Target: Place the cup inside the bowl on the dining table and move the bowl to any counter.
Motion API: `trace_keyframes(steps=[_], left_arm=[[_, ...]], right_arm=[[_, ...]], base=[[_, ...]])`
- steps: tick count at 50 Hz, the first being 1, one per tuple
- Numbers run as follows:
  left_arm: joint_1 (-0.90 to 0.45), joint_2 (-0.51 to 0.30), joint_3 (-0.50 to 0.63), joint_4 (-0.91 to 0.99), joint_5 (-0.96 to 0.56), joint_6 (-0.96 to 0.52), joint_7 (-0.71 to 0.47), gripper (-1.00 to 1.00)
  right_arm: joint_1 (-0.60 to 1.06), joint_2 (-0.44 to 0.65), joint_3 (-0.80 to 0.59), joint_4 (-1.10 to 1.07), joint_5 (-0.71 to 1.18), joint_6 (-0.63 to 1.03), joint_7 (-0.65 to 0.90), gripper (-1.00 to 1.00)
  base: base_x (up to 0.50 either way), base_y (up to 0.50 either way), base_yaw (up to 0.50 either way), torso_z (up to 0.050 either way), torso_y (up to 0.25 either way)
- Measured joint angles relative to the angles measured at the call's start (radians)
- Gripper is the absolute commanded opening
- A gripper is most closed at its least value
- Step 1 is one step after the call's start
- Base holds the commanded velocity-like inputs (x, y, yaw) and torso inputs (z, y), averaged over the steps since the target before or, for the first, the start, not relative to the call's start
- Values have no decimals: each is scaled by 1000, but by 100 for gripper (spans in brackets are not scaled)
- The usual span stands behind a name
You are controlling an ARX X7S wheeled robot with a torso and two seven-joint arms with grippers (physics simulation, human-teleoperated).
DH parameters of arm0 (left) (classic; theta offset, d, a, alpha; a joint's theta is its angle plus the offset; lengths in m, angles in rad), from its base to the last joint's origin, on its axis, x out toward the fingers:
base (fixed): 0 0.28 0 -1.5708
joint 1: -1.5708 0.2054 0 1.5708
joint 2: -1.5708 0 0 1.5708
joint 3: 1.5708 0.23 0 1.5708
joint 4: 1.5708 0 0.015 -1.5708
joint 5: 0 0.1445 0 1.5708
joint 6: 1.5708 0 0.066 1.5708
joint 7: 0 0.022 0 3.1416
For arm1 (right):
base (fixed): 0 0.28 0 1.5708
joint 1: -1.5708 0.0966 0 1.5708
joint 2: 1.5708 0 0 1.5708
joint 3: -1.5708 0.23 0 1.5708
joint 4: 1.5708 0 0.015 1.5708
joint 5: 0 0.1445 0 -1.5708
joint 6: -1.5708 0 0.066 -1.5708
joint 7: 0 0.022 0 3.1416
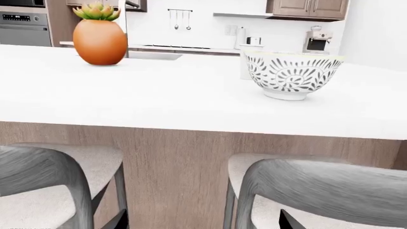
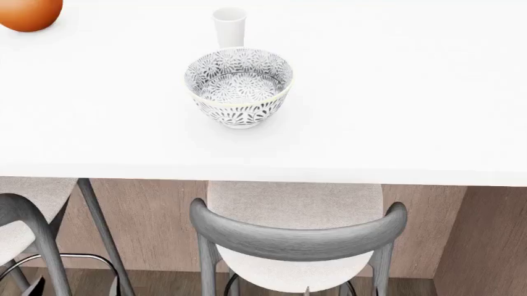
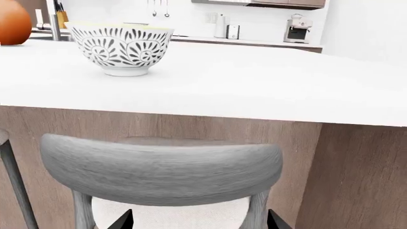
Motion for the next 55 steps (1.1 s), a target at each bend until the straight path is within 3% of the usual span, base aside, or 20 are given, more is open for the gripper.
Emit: trace_keyframes(steps=[15, 23, 31, 40, 55], left_arm=[[-91, -69, -30, 349, -133, -437, -87, 100], [-272, -105, -137, 504, -350, -770, -156, 100], [-499, -134, -223, 534, -540, -1039, -223, 100], [-677, -161, -261, 492, -642, -1202, -258, 100], [-850, -184, -283, 408, -734, -1346, -284, 100]], right_arm=[[39, 85, 47, -396, 46, 324, 65, 100], [171, 153, 139, -598, 153, 594, 61, 100], [404, 201, 242, -674, 317, 884, 34, 100], [599, 227, 321, -653, 443, 1086, 3, 100], [731, 273, 373, -632, 541, 1254, -19, 100]], base=[[0, 0, 0, 0, 0], [0, 0, 0, 0, 0], [0, 0, 0, 0, 0], [0, 0, 0, 0, 0], [34, 53, 0, 0, 0]])
